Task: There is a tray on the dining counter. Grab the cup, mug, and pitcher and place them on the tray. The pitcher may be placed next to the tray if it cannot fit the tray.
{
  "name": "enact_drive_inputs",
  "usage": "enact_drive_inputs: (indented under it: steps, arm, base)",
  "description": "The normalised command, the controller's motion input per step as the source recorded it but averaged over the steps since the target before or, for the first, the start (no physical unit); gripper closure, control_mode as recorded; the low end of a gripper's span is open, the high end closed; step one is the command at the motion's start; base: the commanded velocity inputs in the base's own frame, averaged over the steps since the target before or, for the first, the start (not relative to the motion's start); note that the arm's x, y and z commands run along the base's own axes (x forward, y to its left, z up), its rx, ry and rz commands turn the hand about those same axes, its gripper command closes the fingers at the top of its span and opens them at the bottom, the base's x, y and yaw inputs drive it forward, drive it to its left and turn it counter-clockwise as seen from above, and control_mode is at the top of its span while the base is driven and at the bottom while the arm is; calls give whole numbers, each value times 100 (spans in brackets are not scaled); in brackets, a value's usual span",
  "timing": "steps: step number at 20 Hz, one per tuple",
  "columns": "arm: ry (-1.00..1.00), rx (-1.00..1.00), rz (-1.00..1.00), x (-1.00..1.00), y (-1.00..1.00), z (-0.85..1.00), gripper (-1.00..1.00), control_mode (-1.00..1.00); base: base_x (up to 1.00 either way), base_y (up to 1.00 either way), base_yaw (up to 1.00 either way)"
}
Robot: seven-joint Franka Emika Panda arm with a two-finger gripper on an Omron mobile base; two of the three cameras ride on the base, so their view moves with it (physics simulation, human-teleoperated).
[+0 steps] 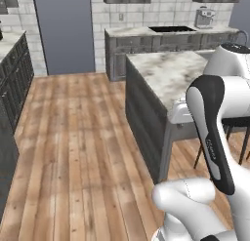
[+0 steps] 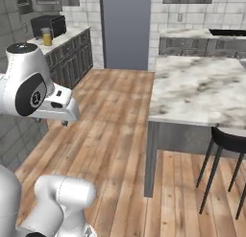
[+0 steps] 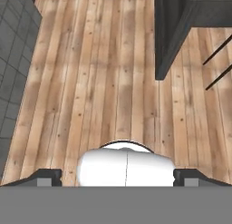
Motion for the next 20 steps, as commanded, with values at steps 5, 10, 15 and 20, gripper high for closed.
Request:
enact_drive_inputs:
  steps: [5,10,15,20]
  arm:
    - [0,0,0,0,0,0,-100,100]
    - [0,0,0,0,0,0,-100,100]
    - [0,0,0,0,0,0,-100,100]
    - [0,0,0,0,0,0,-100,100]
  base:
    - [69,100,0]
    - [100,79,0]
    - [100,38,-1]
    - [100,0,-3]
